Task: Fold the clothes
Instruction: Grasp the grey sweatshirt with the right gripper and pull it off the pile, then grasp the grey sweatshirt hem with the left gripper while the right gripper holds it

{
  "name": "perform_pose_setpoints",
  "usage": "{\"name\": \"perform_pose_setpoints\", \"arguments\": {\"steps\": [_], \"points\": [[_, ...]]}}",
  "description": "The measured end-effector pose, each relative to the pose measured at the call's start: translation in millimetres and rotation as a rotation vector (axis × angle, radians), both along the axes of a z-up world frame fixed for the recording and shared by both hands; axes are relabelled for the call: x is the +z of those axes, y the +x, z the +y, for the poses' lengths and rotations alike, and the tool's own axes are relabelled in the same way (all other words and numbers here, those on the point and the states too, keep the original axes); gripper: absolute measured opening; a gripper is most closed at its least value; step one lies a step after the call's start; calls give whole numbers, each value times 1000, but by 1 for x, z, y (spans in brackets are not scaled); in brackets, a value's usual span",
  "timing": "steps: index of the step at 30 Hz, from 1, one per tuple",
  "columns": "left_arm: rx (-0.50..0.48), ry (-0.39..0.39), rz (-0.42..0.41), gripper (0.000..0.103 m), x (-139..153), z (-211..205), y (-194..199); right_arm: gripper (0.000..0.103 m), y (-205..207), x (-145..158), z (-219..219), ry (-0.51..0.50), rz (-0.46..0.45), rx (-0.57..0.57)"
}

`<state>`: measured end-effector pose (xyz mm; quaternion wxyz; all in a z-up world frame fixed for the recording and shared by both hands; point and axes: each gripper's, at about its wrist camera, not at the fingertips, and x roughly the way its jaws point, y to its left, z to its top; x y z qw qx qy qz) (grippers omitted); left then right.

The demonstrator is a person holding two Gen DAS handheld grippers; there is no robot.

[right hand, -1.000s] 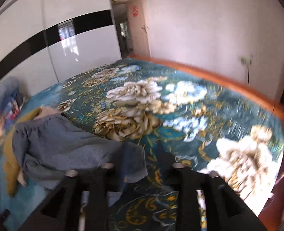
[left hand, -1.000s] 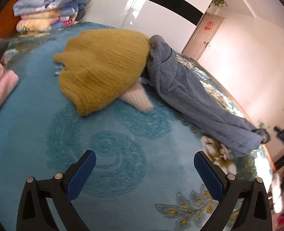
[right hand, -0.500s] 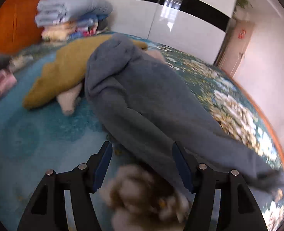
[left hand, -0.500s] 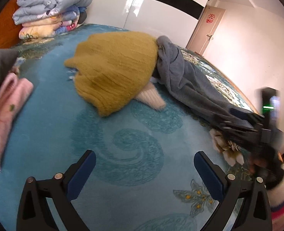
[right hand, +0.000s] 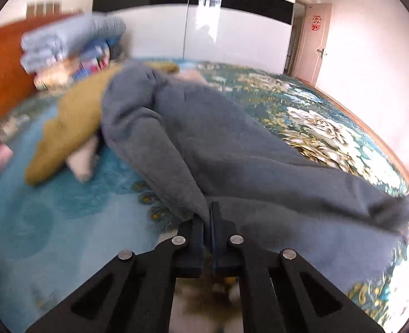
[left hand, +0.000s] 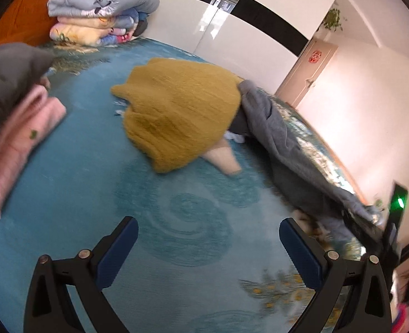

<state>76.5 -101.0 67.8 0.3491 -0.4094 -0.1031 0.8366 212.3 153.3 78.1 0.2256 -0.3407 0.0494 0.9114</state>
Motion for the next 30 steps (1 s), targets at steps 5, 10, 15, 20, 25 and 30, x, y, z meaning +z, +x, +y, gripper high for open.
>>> {"name": "perform_pose_setpoints", "arguments": {"steps": [5, 10, 15, 20, 25, 30], "points": [[-74, -14, -76, 103, -6, 24, 14, 3, 73, 12, -8, -82, 108, -9], [-123, -31, -171, 103, -13, 57, 26, 3, 161, 4, -7, -190, 204, -107], [-143, 2, -247, 103, -18, 93, 19, 3, 214, -21, 4, -295, 237, -217], [-107, 36, -322, 102, -30, 121, -11, 3, 228, -25, 9, -316, 247, -239], [-70, 70, -398, 91, -42, 149, -40, 3, 228, -30, 9, -314, 239, -221], [-45, 86, -441, 77, -51, 174, -64, 3, 230, -36, 18, -341, 230, -219]]}}
